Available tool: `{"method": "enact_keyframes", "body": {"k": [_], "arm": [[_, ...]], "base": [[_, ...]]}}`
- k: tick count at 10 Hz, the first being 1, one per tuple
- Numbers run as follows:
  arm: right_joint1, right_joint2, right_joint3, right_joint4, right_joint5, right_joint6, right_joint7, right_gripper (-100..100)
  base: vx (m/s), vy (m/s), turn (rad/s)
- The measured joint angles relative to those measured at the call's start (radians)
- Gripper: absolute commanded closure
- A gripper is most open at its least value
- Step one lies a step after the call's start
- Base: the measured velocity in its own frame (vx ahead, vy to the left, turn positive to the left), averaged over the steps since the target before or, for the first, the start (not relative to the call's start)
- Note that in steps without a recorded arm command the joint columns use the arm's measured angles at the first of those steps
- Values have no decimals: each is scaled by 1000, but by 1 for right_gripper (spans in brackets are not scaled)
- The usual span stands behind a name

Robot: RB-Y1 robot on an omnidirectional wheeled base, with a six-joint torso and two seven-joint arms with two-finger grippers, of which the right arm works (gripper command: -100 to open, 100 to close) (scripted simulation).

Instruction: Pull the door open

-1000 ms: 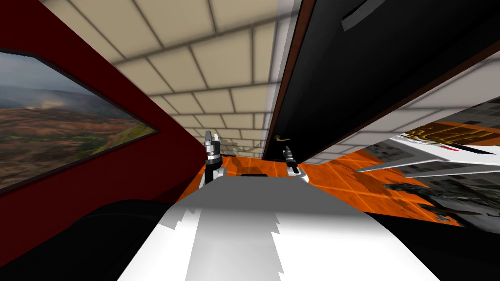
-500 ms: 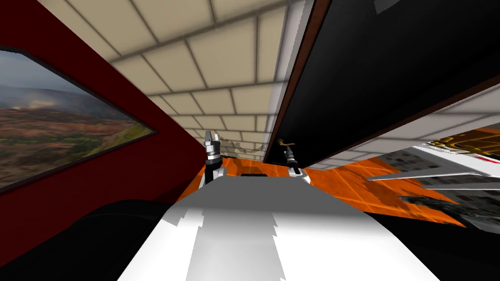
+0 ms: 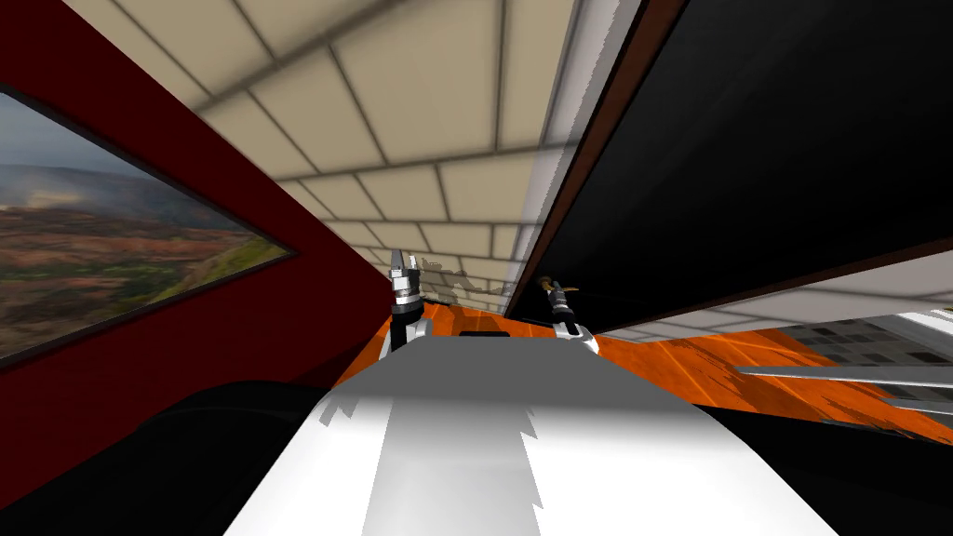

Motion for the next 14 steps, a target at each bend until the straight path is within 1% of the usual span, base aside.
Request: {"method": "enact_keyframes", "body": {"k": [1, 6, 7, 8, 10, 14], "arm": [[-1, -1, -1, 3, -1, -3, 0, 100], [1, 1, 0, 2, 0, 2, -1, 100], [1, 1, 0, 2, 0, 2, -1, 100], [5, -8, 5, -1, 4, -4, -11, 100], [9, -20, 18, 8, 13, -26, -31, 100], [46, -45, 52, -1, 39, -63, -84, 100]], "base": [[-12, 3, -9], [-16, 2, 0], [-139, -33, 115], [-199, -55, 96], [-193, -51, 98], [-191, -61, 107]]}}
